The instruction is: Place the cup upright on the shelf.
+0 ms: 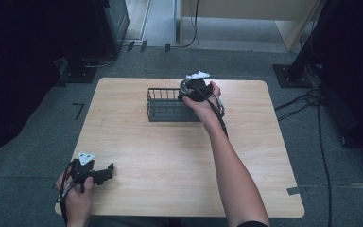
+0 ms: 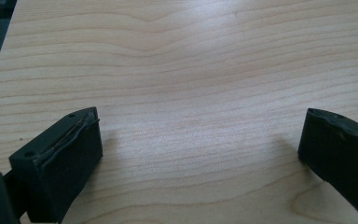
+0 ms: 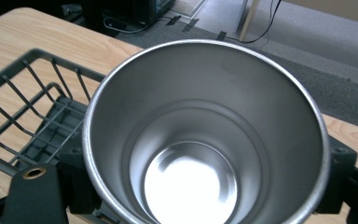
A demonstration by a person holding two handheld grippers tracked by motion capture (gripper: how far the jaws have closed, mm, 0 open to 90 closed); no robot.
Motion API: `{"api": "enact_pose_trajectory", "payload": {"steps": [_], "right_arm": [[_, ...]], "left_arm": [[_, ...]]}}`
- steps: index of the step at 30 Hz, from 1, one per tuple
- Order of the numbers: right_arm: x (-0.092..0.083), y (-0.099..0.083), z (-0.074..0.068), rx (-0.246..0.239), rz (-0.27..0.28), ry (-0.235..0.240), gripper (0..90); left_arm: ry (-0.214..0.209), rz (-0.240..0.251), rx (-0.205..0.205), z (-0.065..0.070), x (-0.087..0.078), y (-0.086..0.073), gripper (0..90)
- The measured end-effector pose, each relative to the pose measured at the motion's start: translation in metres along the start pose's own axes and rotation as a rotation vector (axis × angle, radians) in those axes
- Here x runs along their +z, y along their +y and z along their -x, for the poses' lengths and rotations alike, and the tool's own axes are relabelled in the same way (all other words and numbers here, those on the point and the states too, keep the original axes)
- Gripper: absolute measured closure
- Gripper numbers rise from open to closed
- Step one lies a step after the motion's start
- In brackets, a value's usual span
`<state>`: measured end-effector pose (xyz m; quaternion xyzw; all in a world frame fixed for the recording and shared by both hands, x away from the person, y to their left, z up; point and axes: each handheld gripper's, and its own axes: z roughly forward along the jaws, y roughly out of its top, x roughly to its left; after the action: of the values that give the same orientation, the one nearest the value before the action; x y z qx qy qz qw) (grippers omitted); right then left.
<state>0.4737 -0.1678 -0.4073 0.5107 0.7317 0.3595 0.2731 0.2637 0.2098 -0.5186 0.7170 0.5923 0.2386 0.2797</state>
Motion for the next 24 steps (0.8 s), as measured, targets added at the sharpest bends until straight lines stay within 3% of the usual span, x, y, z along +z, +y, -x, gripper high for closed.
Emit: {"api": "enact_pose_trajectory", "payload": {"steps": [24], "right_arm": [[0.016, -0.018, 0.003, 0.014, -0.078, 0.010, 17.5]], "left_arm": [[0.000, 0.000, 0.000, 0.000, 0.000, 0.000, 0.0]]}}
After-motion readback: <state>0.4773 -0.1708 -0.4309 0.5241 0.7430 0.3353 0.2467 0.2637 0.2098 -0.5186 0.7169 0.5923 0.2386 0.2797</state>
